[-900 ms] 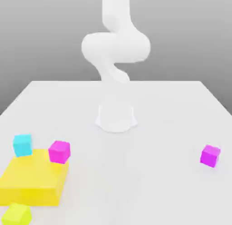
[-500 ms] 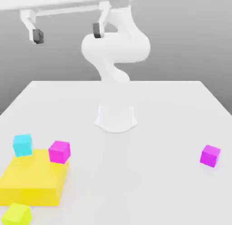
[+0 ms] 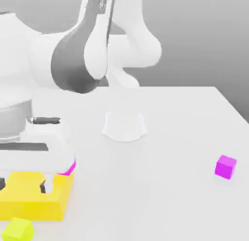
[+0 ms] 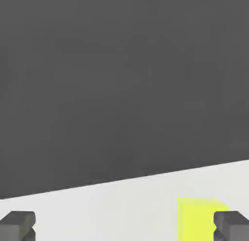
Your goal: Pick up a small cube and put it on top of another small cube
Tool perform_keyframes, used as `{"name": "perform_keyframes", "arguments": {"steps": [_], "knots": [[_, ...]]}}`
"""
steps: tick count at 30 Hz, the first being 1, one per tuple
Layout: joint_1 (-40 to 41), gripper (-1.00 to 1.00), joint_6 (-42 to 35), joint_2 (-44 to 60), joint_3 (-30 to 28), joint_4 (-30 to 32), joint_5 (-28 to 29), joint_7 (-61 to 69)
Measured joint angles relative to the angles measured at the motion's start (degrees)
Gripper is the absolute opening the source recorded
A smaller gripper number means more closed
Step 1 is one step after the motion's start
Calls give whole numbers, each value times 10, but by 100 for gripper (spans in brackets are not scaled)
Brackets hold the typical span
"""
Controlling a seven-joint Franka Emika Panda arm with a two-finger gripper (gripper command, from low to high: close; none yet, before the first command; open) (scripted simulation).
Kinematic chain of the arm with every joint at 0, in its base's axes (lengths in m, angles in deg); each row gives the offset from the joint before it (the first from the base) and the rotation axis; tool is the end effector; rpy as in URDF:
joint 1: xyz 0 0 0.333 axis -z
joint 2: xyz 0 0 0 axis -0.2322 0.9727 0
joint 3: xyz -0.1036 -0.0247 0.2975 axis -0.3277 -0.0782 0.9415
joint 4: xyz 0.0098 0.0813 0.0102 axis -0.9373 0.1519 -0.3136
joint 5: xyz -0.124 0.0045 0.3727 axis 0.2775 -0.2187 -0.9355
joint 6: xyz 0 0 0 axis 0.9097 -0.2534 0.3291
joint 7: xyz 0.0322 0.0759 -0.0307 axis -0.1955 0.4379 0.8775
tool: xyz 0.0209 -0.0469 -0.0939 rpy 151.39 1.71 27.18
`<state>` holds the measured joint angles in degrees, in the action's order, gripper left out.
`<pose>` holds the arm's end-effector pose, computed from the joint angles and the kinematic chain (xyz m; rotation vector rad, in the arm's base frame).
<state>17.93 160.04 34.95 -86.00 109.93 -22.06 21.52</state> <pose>0.5155 -0.2111 0.2672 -2.7002 1.4263 -0.1281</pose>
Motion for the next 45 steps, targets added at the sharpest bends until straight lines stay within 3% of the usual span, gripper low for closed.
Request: {"name": "perform_keyframes", "arguments": {"steps": [4, 8, 9, 15, 20, 27, 32, 43, 45], "knots": [[21, 0, 24, 76, -11, -5, 6, 14], [50, 0, 79, 158, 19, -22, -25, 40], [56, -100, 90, 173, 26, -26, -31, 45], [59, -100, 95, 181, 30, -28, -35, 47], [33, -100, 39, 103, -5, -6, 3, 19], [11, -100, -6, -29, -36, 87, 34, -36], [9, -100, -28, -131, -48, 161, 88, -101], [81, -100, -71, -360, 5, 323, 238, -265], [84, -100, -42, -348, 7, 339, 243, -272]]}}
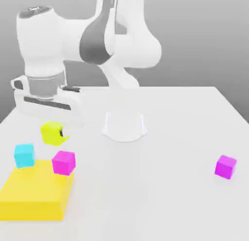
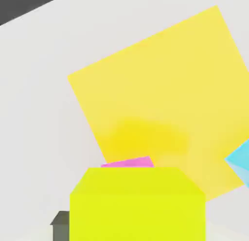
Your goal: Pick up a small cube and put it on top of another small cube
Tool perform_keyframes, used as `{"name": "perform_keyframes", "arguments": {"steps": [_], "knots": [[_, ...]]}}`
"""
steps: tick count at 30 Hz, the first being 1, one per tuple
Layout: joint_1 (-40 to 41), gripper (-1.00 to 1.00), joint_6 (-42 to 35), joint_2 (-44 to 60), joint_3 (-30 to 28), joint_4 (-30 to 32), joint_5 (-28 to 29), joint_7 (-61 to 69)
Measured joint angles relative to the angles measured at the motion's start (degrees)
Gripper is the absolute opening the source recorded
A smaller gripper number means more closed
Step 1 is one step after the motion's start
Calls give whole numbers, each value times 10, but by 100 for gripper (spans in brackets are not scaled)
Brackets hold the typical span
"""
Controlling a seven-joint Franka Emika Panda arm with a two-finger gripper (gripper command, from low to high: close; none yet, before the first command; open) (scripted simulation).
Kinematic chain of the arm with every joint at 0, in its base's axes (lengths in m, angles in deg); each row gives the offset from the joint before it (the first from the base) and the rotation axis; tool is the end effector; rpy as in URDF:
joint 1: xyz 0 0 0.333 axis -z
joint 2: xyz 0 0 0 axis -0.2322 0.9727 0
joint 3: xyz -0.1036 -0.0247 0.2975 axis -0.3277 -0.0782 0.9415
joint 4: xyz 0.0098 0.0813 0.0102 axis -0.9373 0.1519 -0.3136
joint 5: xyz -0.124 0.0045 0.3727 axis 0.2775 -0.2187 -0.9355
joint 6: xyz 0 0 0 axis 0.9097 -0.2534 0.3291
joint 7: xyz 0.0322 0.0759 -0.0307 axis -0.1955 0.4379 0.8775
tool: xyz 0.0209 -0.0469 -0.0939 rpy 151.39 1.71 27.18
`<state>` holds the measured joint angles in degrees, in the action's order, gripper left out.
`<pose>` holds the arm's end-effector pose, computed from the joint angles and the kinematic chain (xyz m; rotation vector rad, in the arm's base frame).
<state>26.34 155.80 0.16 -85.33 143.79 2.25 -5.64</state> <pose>0.3206 -0.1714 0.2976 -2.5536 1.8184 0.0042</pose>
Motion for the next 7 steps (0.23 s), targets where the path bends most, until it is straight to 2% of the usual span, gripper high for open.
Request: {"name": "perform_keyframes", "arguments": {"steps": [3, 4, 7], "knots": [[-5, -100, 68, 54, -6, 14, -7, 5], [-7, 100, 92, 74, -8, 18, -11, 8], [-7, 100, 92, 74, -8, 18, -11, 8]]}}
